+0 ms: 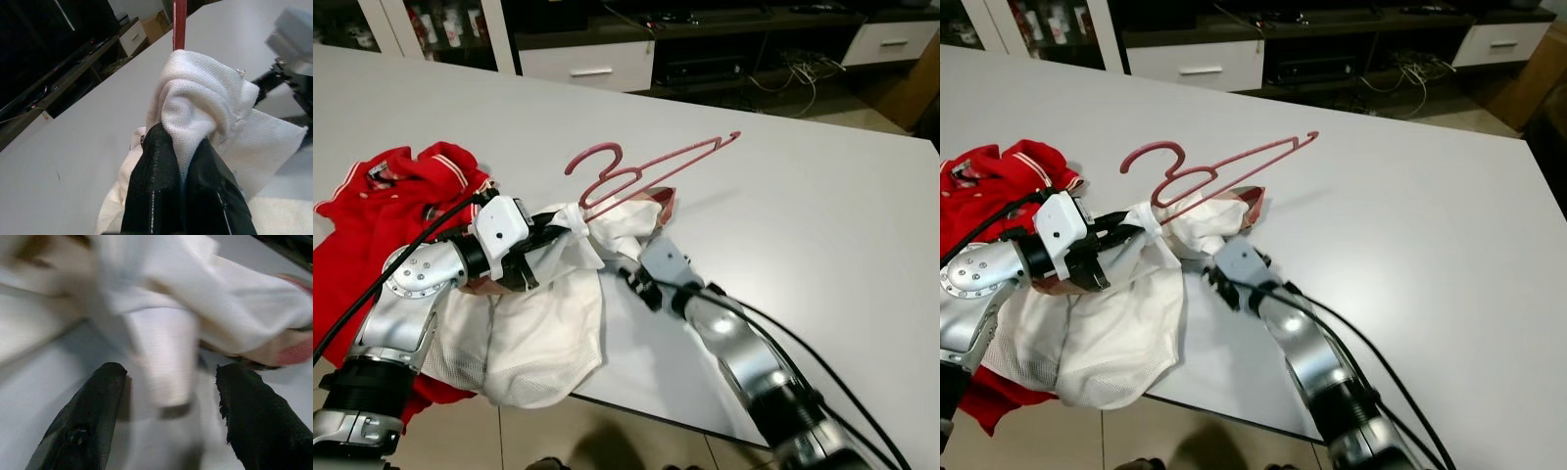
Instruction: Hang hanger
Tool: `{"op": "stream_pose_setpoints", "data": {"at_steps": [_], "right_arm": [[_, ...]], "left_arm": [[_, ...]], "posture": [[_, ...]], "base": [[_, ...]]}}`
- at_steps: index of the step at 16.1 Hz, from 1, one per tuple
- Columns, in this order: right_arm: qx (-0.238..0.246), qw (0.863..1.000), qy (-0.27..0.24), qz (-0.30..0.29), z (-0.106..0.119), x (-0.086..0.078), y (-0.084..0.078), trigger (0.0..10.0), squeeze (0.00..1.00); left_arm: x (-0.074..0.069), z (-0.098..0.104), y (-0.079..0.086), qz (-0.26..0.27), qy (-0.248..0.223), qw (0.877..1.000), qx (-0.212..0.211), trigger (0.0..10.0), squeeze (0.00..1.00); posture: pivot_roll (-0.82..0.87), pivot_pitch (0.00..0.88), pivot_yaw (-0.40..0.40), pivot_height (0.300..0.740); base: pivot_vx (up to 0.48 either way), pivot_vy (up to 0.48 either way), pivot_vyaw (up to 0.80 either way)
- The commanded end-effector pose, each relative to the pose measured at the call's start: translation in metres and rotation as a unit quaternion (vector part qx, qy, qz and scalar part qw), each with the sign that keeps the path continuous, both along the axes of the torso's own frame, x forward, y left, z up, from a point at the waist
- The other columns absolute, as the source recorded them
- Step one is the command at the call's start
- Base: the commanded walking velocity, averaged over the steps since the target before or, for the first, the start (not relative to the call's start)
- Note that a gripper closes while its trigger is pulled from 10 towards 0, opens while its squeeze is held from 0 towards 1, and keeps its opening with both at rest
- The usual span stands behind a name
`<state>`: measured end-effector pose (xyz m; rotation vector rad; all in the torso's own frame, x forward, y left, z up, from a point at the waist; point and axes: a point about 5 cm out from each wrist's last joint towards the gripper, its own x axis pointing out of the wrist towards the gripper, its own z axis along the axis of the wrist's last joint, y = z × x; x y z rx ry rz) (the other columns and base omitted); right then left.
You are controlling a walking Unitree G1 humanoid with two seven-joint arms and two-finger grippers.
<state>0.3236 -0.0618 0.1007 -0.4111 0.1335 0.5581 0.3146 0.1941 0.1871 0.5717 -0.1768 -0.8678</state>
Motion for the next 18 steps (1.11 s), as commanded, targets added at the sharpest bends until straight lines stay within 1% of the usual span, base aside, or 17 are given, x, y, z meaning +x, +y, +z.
{"op": "stream_pose_setpoints", "data": {"at_steps": [1,2,4,5,6,10,12,16,18], "right_arm": [[-0.014,0.999,0.012,-0.04,-0.007,0.003,-0.011,10.0,0.0],[-0.01,0.998,0.009,-0.054,-0.006,0.006,-0.013,9.6,0.0],[0.023,0.998,0.003,-0.065,-0.002,0.01,-0.012,5.9,0.0],[0.034,0.998,0.002,-0.061,0.0,0.01,-0.011,2.1,0.0],[0.041,0.998,0.002,-0.053,0.001,0.009,-0.009,0.0,0.0],[0.072,0.997,-0.009,-0.04,0.006,0.008,-0.005,0.0,0.0],[0.095,0.995,-0.033,-0.014,0.015,0.006,-0.001,0.0,0.0],[0.103,0.994,-0.034,-0.006,0.014,0.005,0.0,0.0,0.0],[0.108,0.994,-0.031,-0.006,0.012,0.004,-0.004,0.0,0.0]], "left_arm": [[0.0,0.004,0.0,-0.007,-0.004,1.0,0.006,0.0,0.0],[0.0,0.003,0.0,-0.006,-0.004,1.0,0.006,0.0,0.0],[0.0,0.003,0.0,-0.005,-0.004,1.0,0.007,0.0,0.0],[0.0,0.003,0.0,-0.005,-0.004,1.0,0.007,0.0,0.0],[0.0,0.003,0.0,-0.005,-0.004,1.0,0.007,0.0,0.0],[0.002,0.003,-0.001,-0.005,-0.004,1.0,0.006,0.0,0.0],[0.002,0.003,-0.002,-0.006,-0.004,1.0,0.006,0.0,0.0],[0.003,0.004,-0.001,-0.005,-0.005,1.0,0.007,0.0,0.0],[0.003,0.005,0.0,-0.002,-0.007,1.0,0.007,0.0,0.0]], "posture": [[0.07,0.127,0.002,0.74],[0.07,0.127,0.001,0.74],[0.07,0.127,0.001,0.74],[0.08,0.126,0.001,0.74],[0.08,0.126,0.001,0.74],[0.07,0.123,-0.001,0.74],[0.07,0.122,0.0,0.74],[0.07,0.12,-0.001,0.74],[0.07,0.117,0.0,0.74]], "base": [[0.0,0.0,0.0],[0.0,0.0,0.0],[0.0,0.0,0.0],[0.0,0.0,0.0],[0.0,0.0,0.0],[0.0,0.0,0.0],[0.0,0.0,0.0],[0.0,0.0,0.0],[0.0,0.0,0.0]]}}
